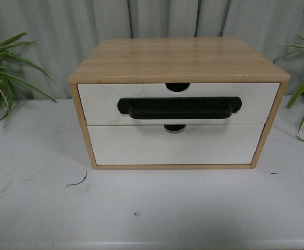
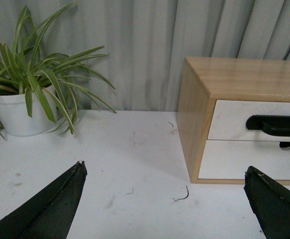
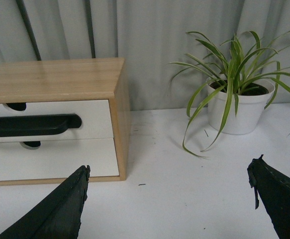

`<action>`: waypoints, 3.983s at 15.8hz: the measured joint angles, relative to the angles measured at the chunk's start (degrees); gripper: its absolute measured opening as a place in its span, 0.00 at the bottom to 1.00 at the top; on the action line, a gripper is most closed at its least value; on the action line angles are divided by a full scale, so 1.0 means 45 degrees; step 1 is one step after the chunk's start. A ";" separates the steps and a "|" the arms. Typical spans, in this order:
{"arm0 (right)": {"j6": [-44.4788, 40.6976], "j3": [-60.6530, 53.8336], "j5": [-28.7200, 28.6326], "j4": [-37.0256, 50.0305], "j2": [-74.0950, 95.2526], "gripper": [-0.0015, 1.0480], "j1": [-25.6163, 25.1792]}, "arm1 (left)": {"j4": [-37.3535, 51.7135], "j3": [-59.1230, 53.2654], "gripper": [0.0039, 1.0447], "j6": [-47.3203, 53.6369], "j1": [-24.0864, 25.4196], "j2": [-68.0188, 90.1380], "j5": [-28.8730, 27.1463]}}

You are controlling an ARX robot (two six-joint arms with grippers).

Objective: Pull drawer

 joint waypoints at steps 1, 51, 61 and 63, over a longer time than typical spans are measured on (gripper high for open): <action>0.0000 0.0000 0.0000 0.0000 0.0000 0.94 0.0000 | 0.0000 0.0000 0.94 0.0000 0.0000 0.0000 0.0000; -2.1906 1.2585 -0.6460 -0.2098 2.0356 0.94 0.1647 | -0.4682 1.5897 0.94 1.0244 -0.5960 2.1410 0.2511; -2.1638 1.3372 -0.6052 -0.2142 2.2197 0.94 0.1933 | -0.3279 1.5144 0.94 1.0210 -0.6173 2.2464 0.2443; -2.1478 1.3566 -0.5999 -0.2045 2.2391 0.94 0.2093 | -0.3274 1.5144 0.94 1.0214 -0.6159 2.2717 0.2331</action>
